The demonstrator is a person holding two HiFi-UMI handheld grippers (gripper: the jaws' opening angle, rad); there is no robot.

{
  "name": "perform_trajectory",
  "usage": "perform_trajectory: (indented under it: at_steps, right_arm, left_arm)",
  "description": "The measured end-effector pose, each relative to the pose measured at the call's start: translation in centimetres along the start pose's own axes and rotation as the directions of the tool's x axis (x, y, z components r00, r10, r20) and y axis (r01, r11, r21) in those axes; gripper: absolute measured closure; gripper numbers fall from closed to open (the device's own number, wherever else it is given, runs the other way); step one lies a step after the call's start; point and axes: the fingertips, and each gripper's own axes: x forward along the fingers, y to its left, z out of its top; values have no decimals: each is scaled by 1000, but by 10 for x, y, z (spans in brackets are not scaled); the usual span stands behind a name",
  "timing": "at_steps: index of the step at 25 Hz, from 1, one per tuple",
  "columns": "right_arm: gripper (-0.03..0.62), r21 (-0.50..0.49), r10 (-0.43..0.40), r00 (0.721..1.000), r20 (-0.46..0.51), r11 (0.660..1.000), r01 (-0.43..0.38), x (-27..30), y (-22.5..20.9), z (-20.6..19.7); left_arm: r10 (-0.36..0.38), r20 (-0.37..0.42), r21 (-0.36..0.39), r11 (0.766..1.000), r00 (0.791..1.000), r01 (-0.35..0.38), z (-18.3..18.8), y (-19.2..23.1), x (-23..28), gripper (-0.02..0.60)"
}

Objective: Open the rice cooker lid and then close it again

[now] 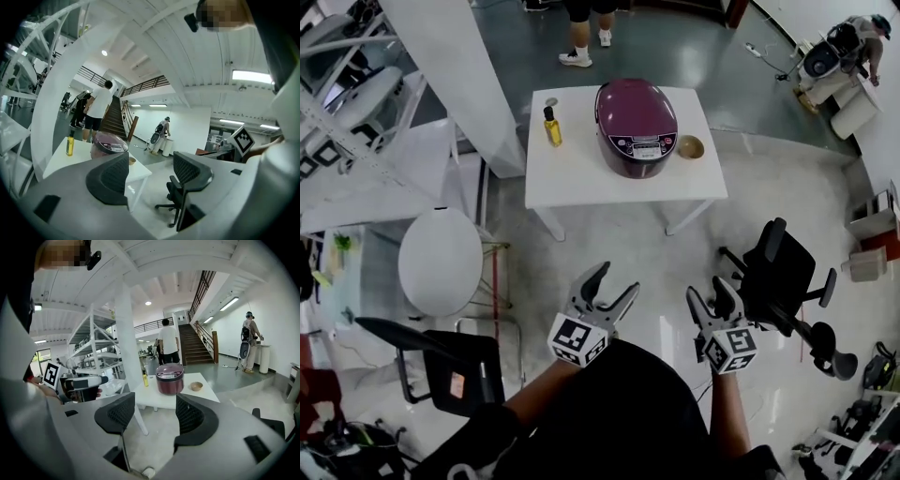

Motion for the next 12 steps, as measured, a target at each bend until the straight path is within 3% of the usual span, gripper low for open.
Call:
perform_trajectory:
  at_steps: [6,12]
  right_arm:
    - [353,43,22,999,-42,999,-20,34,10,-5]
    - [353,65,18,1000,-6,998,-18,48,10,5]
  left_arm:
    - [-27,-31,-10,1000,999,26,-2,33,14,308]
    - [-19,-24,-53,998,1000,18,1,51,25,308]
